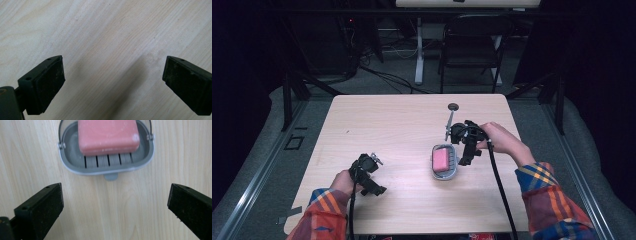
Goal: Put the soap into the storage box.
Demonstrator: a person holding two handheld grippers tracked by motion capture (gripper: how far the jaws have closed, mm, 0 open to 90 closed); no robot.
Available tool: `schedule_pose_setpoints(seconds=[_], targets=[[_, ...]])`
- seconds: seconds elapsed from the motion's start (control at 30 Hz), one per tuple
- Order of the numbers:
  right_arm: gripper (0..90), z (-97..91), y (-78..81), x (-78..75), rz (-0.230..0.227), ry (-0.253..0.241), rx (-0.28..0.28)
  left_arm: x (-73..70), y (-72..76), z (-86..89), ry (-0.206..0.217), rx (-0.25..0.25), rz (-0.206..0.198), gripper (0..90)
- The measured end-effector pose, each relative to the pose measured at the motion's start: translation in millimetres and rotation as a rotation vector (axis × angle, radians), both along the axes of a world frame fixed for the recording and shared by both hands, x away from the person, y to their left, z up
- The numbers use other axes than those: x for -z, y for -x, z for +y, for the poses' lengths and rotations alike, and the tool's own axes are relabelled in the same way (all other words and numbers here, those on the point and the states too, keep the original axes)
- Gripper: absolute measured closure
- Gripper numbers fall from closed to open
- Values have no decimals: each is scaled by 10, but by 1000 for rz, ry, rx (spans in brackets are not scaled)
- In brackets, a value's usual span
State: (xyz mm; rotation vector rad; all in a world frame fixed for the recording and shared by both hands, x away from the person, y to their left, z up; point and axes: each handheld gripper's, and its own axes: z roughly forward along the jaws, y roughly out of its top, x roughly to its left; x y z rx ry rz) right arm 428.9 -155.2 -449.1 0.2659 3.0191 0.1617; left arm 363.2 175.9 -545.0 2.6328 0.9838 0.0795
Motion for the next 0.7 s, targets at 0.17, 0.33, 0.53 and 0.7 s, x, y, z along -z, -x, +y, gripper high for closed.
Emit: schedule_pose_setpoints(seconds=[0.17,0.33,0.53,0.7], targets=[[0,-154,73,-8,-12,19,10,1,0,-5,-2,0,2,39],[1,-307,152,22,-29,44,25,3,-1,-1,0,-2,2,39],[16,-435,225,88,-30,58,44,2,0,-1,0,-2,3,39],[16,-519,273,144,-25,64,53,-1,2,1,0,-1,4,39]])
